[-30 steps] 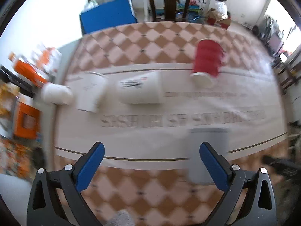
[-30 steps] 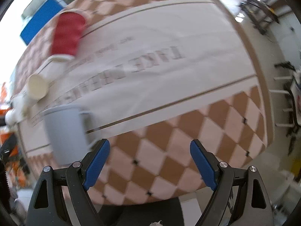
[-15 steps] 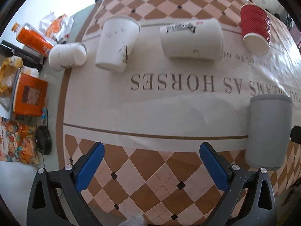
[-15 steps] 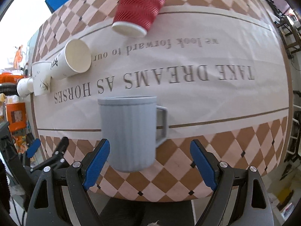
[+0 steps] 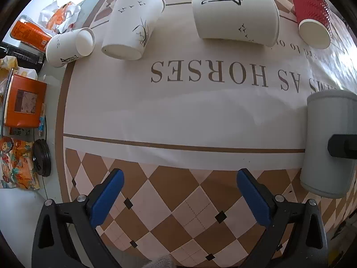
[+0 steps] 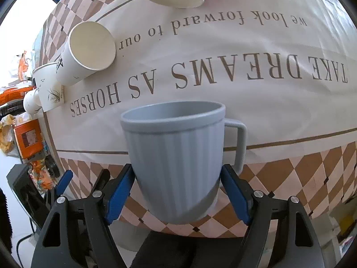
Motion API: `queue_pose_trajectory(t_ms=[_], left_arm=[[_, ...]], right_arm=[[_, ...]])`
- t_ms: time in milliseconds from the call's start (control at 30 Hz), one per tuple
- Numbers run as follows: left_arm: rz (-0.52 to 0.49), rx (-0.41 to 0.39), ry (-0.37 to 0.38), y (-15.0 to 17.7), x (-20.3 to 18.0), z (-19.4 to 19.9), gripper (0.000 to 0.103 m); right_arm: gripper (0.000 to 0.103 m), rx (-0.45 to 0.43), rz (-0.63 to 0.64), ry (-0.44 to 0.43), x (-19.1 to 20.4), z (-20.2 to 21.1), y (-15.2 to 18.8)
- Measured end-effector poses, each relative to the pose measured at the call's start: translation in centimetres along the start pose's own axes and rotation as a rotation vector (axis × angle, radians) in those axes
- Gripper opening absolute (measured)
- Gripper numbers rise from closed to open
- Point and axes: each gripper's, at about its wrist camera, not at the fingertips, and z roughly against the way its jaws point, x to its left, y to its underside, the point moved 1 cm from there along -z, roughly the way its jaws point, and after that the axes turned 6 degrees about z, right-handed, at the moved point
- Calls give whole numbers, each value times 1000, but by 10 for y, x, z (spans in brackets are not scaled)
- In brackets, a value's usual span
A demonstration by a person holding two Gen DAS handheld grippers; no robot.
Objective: Flip cup upright
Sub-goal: 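Grasp the upright grey mug with the right gripper while the left gripper releases it, then carry the grey mug with the right gripper and lower it upright onto the cloth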
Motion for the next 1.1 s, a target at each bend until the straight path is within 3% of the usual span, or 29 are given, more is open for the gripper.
queue_pose_trajectory(t_ms=[167,400,667,933,1100], left_arm=[[6,7,-4,1,1,-2,103],[26,8,14,2,-3,2,103],[37,6,35,-5,-16,7,103],[41,-8,19,-20,-27,-2,103],[29,-12,9,-22,-33,-7,103]], right_arm=[[80,-51,36,22,9,-1,0],[80,-190,66,60,-1,15,13],[79,-466,46,77,-18,42,21],[79,-881,82,203,-11,49,15],[79,-983,77,256,-14,31,25]])
